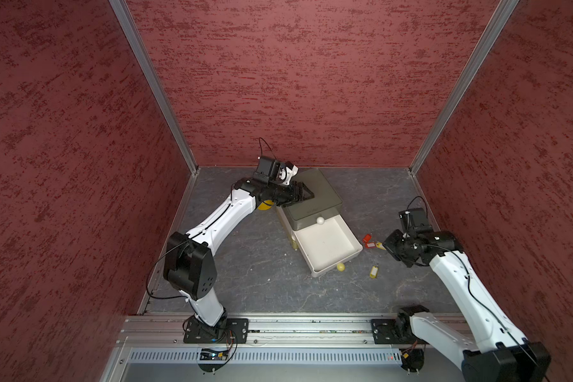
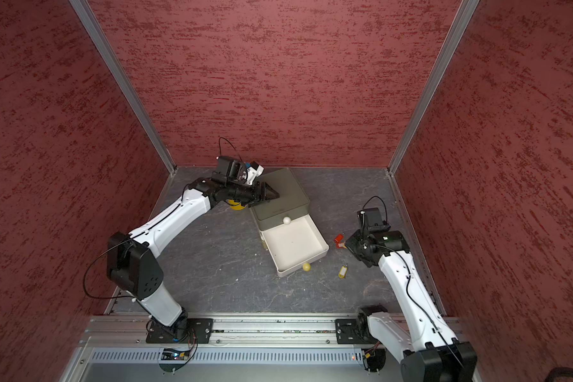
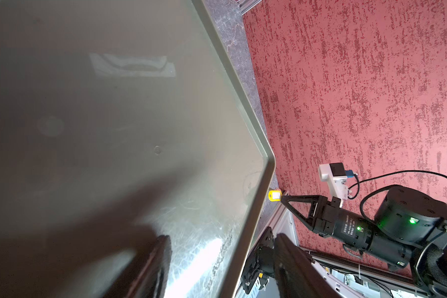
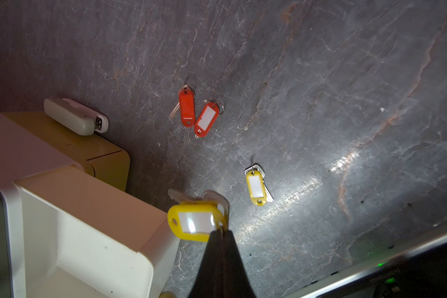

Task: Take the keys out of the drawer
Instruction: Place the key at the center of the board.

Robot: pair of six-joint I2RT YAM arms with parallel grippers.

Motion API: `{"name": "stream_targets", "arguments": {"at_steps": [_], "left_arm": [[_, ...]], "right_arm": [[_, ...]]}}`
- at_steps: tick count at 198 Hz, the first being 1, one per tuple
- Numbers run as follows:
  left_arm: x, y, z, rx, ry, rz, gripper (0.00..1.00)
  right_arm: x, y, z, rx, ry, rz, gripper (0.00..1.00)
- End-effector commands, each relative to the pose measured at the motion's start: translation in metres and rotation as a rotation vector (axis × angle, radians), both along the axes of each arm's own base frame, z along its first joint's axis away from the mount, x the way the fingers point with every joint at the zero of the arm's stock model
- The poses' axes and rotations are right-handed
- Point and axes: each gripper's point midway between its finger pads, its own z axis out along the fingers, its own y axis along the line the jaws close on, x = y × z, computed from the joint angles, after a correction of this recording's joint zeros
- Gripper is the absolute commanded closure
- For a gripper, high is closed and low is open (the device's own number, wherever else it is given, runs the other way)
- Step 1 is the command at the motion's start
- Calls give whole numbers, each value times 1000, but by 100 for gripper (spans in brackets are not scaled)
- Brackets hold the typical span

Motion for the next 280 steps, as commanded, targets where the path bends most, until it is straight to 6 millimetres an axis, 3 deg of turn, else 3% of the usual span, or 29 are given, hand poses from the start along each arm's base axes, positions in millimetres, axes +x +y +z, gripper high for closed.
{"name": "stream_targets", "arguments": {"at_steps": [1,97,280], "left_arm": [[-6,0,-21,54,60,-7,33],[-10,-2,-28,75,67,-24,33],[-13,-2,-32,89,77,-22,33]], "right_arm": [[3,-1,0,15,-24,7,100],[-1,-13,-21,24,15,-29,100],[-16,-24,-81,35,117,-118,100]]}}
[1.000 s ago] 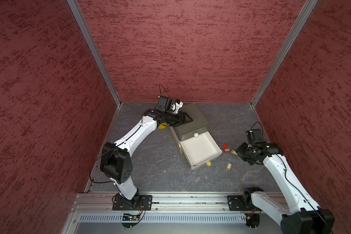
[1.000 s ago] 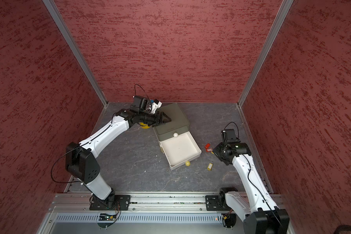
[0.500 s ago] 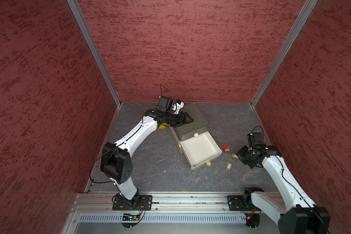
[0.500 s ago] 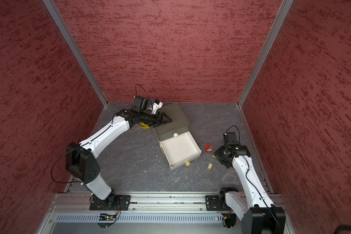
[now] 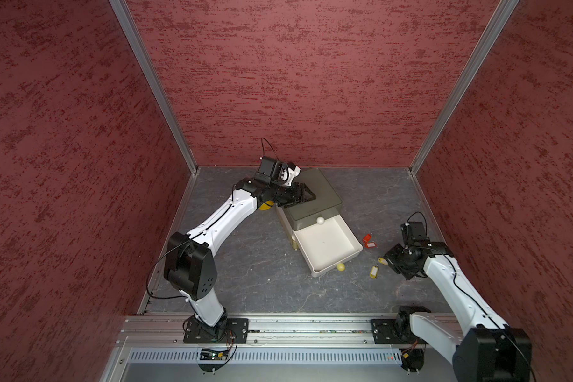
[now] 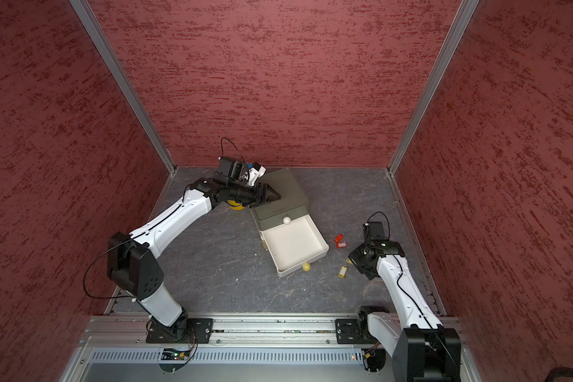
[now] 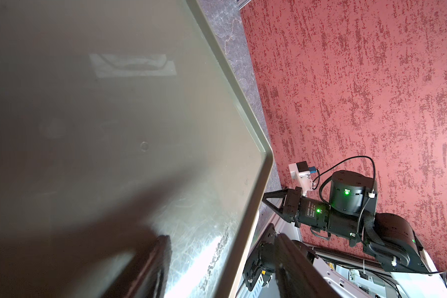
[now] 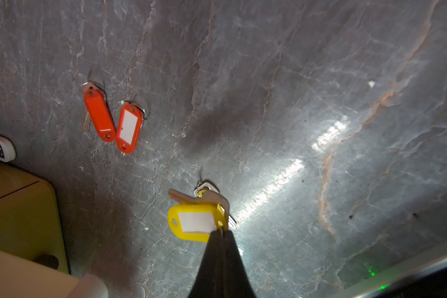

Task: Take the keys out of the drawer
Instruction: Place the key at the center of the board.

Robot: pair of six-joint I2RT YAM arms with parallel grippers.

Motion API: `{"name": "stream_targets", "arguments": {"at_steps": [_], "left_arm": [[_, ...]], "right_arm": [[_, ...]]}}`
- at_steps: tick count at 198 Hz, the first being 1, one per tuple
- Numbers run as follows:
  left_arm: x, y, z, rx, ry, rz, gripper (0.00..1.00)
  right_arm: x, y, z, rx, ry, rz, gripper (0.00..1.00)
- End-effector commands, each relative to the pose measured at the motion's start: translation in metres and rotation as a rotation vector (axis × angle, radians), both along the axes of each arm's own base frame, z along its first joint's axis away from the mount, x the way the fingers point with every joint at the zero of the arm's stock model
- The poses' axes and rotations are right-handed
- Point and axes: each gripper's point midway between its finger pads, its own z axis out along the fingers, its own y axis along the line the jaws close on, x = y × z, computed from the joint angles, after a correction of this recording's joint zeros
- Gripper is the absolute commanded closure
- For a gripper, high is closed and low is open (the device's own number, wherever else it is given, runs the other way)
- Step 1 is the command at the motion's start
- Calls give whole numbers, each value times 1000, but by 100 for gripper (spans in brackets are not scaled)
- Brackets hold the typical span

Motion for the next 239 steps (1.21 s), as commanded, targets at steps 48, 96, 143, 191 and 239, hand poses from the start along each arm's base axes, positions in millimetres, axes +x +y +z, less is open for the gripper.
{"name": "stream_targets", "arguments": {"at_steps": [48,96,143,191,239], "left_arm": [[-9,4,-33,83,90,3,33],[-9,3,-32,88,88,4,33],[-10,2,-34,93,93,3,33],[-9,0,-35,94,96,-1,33],[-9,0,-35,99,96,2,33]], "right_arm": [[4,-7,-15,-14,11,-30,100],[5,-10,-23,-19,31,-37,100],[3,-12,-30,-25,54,-35,100],[-3,-13,-36,-25,77,-35,100],[-5,-15,-39,-26,94,-37,98]]}}
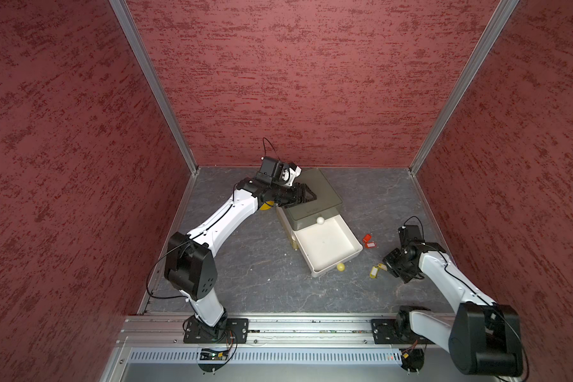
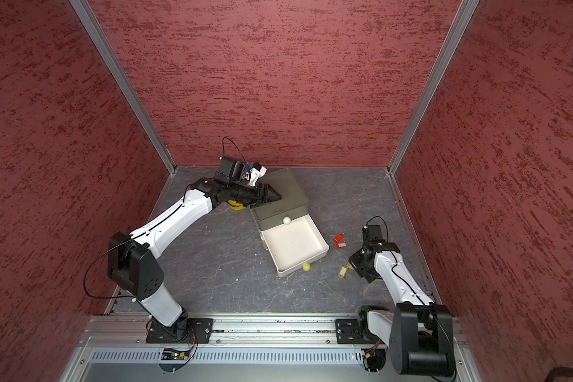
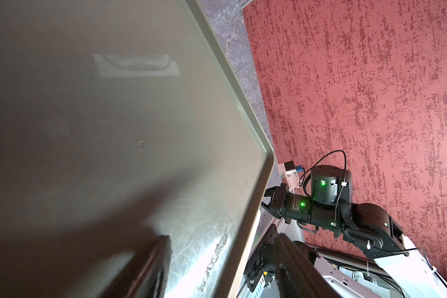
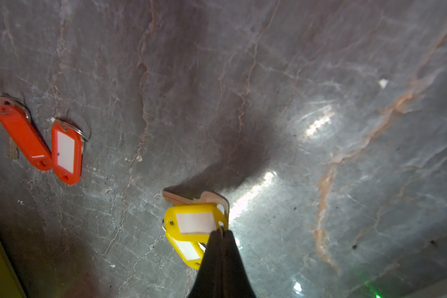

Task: Take the keys out of the drawer
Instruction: Place the key at the center of the board.

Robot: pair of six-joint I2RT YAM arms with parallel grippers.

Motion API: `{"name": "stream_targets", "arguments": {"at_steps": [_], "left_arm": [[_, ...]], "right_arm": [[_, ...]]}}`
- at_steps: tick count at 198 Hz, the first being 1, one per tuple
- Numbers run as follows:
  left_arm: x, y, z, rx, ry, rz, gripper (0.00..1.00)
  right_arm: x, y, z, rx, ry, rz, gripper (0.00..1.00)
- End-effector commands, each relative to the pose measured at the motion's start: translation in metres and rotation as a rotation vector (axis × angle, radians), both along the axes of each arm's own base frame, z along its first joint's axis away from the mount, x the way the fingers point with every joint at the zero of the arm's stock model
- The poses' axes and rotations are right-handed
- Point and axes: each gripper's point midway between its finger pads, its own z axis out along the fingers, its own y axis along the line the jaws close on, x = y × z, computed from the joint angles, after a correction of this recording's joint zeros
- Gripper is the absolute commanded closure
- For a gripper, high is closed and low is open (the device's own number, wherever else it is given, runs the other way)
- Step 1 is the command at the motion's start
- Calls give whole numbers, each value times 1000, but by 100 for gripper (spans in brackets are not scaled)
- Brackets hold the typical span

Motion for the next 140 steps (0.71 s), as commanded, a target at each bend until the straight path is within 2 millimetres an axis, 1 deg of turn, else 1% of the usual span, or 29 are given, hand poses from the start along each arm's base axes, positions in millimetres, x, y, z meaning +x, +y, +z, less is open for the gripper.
{"name": "stream_targets", "arguments": {"at_steps": [1,25,59,71,109,140], "left_arm": [[-8,2,-35,82,100,0,33],[-8,1,-36,83,101,0,33],[-8,0,-36,82,102,-2,33],[-8,0,-36,82,102,-3,33],[-9,0,-38,84,105,-2,33],[-9,0,-37,82,103,-2,33]], "right_arm": [[-1,-6,-4,-26,9,-3,98],[-2,-7,-4,-28,12,0,91],[-2,-9,-4,-31,14,0,89],[-3,-9,-3,-32,16,-1,87],[-3,-9,-2,-31,20,3,71],[-3,-10,1,-36,18,2,52]]}}
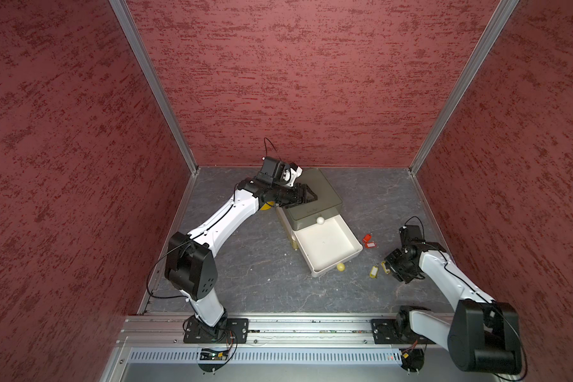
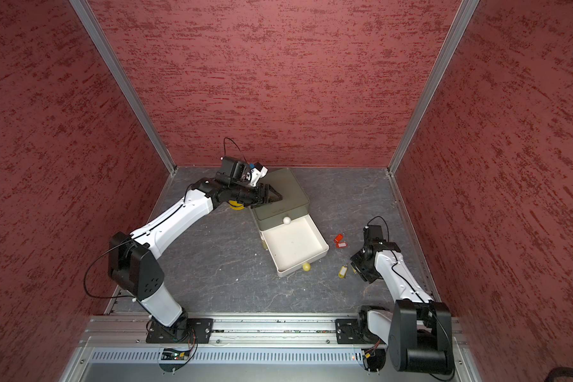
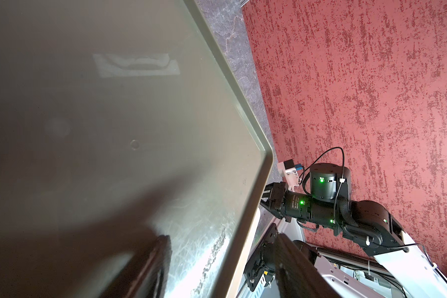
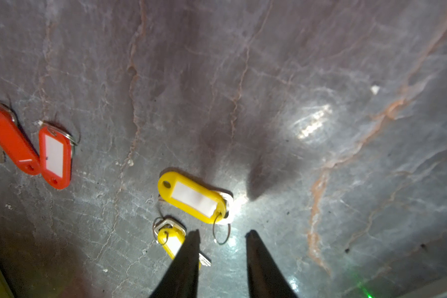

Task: Take the keys out of the drawer
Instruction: Place the key at the center of the board, then close the drawer in the storage box.

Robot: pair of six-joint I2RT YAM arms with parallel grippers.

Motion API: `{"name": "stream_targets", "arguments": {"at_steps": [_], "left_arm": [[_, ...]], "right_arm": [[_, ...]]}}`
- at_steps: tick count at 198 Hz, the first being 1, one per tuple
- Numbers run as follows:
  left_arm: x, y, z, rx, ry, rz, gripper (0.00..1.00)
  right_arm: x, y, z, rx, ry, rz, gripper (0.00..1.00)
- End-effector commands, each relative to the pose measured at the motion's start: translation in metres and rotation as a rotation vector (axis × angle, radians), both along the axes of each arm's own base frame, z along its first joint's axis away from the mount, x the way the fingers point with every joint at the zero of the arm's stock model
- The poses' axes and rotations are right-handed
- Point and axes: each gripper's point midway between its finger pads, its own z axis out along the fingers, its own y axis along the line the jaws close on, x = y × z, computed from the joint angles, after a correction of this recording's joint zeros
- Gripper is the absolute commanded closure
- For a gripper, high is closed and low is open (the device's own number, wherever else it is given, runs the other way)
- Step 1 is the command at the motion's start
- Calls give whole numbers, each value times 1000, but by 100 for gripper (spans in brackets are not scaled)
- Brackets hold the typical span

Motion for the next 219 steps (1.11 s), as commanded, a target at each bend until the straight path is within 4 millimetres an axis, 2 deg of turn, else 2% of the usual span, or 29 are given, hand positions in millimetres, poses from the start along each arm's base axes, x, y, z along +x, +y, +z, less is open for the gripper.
{"name": "stream_targets", "arguments": {"at_steps": [1,28,71,109,139,159,183,219], "left_arm": [[-7,3,-37,81,103,3,33],[-7,3,-37,80,103,4,33],[-8,3,-36,79,101,3,33],[-8,2,-35,74,100,-2,33],[-7,2,-33,70,92,-1,33],[-7,1,-34,68,94,0,33],[-6,1,-36,64,96,2,33],[-6,-1,-38,60,101,3,33]], "right_arm": [[-1,-6,3,-28,3,-7,52],[1,-7,8,-33,-2,-2,38],[5,-5,20,-24,-26,6,36],[17,1,54,6,-117,34,36],[18,20,76,104,-154,90,36],[15,41,84,211,-182,150,36],[15,75,107,385,-299,263,36],[5,100,133,504,-382,329,36]]}}
